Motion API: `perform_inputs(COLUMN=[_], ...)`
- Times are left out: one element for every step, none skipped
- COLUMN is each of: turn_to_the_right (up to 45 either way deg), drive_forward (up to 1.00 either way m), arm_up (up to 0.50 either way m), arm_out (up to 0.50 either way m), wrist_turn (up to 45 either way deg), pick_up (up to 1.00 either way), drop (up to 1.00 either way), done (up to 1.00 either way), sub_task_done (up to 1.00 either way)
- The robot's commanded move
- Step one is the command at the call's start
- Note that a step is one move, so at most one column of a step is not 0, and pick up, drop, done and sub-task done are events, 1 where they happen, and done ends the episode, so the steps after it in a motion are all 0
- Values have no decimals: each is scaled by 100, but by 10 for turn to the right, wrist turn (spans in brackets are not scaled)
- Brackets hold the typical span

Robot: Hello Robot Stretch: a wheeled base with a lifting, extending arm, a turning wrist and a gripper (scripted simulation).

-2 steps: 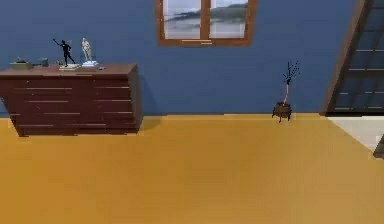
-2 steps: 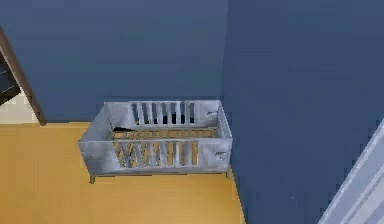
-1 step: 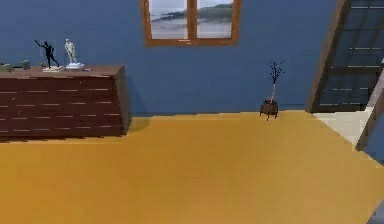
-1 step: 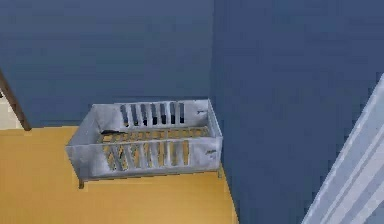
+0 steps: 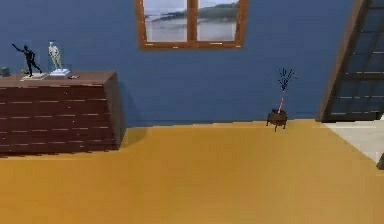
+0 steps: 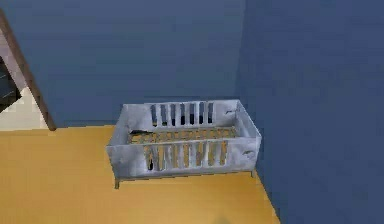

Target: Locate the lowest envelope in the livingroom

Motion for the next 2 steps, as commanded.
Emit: perform_inputs(turn_to_the_right=[-450,0], drive_forward=[0,65], arm_up=[0,0], arm_out=[0,0], wrist_turn=[0,0], pick_up=[0,0], drop=[0,0], done=[0,0], sub_task_done=[0,0])
